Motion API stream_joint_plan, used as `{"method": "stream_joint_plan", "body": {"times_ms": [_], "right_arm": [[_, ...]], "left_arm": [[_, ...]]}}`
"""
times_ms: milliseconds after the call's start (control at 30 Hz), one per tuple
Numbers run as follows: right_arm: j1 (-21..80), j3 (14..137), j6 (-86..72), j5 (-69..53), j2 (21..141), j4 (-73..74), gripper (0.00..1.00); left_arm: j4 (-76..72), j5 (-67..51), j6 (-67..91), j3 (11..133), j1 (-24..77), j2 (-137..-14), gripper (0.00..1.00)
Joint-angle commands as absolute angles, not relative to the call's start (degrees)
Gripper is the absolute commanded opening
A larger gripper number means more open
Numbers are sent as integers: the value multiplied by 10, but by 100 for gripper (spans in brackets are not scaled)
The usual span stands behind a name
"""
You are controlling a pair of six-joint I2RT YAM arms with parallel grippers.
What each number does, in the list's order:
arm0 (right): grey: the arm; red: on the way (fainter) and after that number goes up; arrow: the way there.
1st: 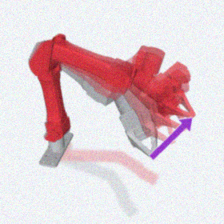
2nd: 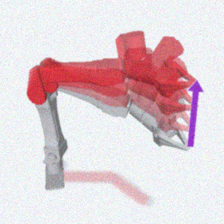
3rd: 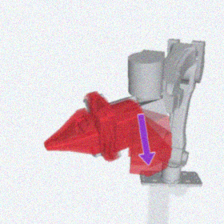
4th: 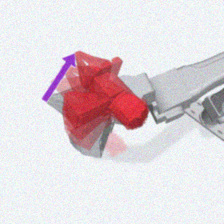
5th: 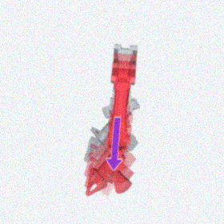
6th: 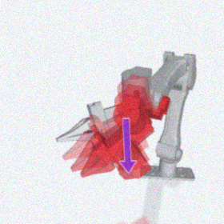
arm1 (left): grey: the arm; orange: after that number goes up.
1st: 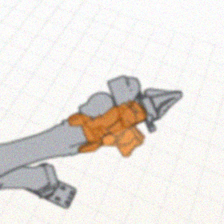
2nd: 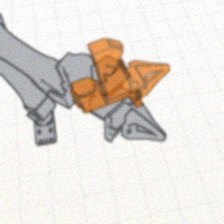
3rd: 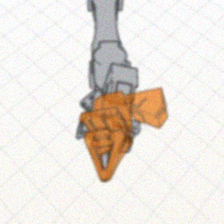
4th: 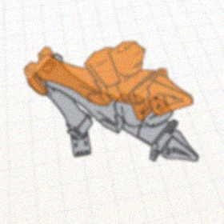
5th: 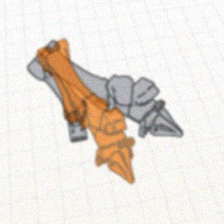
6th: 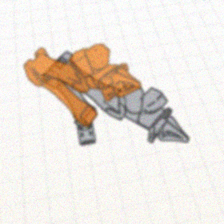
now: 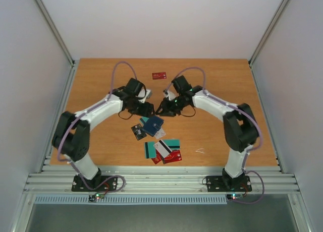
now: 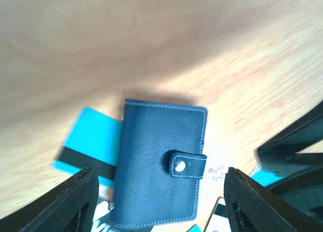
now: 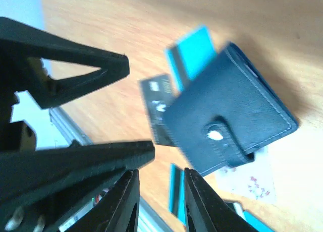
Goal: Put the credit cards into the card holder
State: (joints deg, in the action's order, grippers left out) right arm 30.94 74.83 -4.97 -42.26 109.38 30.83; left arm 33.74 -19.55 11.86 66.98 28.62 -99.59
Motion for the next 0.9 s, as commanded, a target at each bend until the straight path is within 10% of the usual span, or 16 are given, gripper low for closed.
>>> {"method": "stream_joint_plan", "body": {"times_ms": [0, 100, 267, 500, 867], "right_arm": [[282, 802, 14, -364, 974, 402, 30], [242, 785, 25, -306, 897, 418, 49], [216, 708, 70, -117, 752, 381, 92], [213, 533, 110, 144, 588, 205, 99], [164, 456, 171, 183, 645, 154, 99]], "left_arm": [[414, -94, 87, 732, 279, -881, 76], [426, -24, 78, 734, 269, -807, 98], [375, 61, 53, 684, 245, -711, 99], [188, 113, -5, 494, 221, -594, 99], [75, 146, 59, 373, 96, -644, 99]]}}
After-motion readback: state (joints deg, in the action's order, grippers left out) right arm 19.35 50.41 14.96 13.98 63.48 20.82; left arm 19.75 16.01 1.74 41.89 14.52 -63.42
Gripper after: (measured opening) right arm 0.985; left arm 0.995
